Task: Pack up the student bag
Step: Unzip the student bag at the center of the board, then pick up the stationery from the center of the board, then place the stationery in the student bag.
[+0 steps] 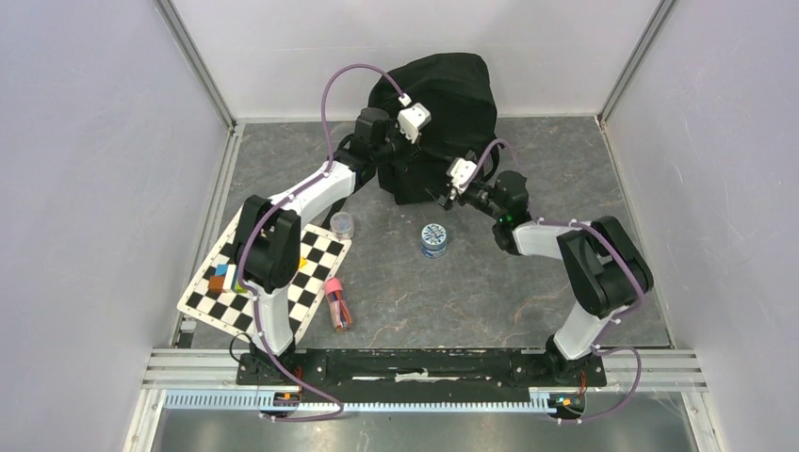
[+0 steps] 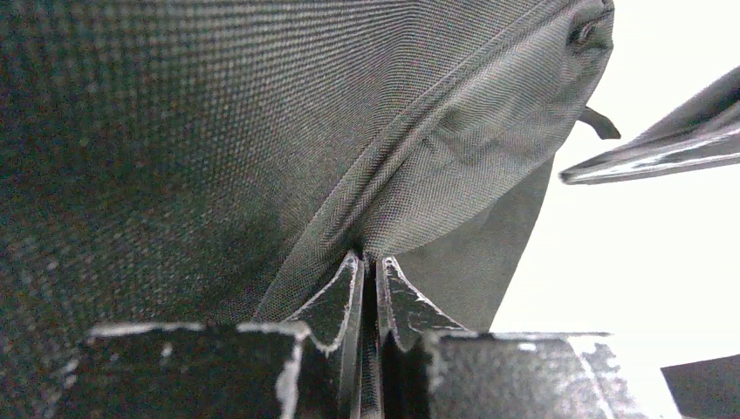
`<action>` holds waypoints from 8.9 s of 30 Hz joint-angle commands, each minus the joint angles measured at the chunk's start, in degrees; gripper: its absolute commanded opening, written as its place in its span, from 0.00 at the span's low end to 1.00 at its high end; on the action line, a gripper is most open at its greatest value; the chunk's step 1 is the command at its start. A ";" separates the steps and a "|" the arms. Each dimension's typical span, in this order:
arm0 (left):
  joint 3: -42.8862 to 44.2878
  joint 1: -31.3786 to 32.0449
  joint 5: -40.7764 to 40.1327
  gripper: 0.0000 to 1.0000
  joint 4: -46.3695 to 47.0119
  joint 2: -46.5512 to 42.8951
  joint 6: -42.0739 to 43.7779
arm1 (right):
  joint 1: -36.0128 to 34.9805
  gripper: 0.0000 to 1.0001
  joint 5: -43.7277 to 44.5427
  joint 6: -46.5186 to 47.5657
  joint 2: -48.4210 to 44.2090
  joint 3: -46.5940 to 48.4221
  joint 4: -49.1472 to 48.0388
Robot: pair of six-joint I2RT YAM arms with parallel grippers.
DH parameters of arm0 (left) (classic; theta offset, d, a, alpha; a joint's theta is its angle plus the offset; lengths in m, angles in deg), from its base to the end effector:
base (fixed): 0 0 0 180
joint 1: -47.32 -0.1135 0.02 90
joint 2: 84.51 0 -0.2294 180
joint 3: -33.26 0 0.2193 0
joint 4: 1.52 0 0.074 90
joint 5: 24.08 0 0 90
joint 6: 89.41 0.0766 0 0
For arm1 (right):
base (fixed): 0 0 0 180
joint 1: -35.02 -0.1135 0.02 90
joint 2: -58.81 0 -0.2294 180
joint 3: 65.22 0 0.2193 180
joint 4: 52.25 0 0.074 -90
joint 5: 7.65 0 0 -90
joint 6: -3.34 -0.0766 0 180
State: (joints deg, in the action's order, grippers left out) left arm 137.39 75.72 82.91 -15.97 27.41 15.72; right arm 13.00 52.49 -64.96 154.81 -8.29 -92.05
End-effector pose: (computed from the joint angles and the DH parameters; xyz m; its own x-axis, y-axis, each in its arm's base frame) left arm 0.3933 -0.2381 0.2409 -0.1406 0.3598 -0.9224 0.7557 0.6409 0.1348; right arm 0.3145 0.1683 0.2052 0.3018 -0.2238 -0.9267 -0.7266 0.5753 -0.3756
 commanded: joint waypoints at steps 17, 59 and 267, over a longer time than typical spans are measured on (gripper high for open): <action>1.55 -1.51 2.67 0.02 9.82 -3.66 -7.35 | -1.31 0.96 -4.80 15.25 20.95 33.29 28.68; -1.57 -2.03 3.24 0.02 10.08 -6.72 -7.87 | 3.47 0.82 8.86 16.47 25.23 48.78 64.09; -1.60 -1.59 4.36 0.13 7.48 -6.99 -16.21 | -11.62 0.98 36.99 -15.98 -16.67 15.10 35.02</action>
State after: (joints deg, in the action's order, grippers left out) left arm 132.03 74.72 84.51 -10.55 23.58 2.19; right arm 1.39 92.88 -81.73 143.97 9.68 -58.90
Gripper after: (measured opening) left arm 0.081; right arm 0.976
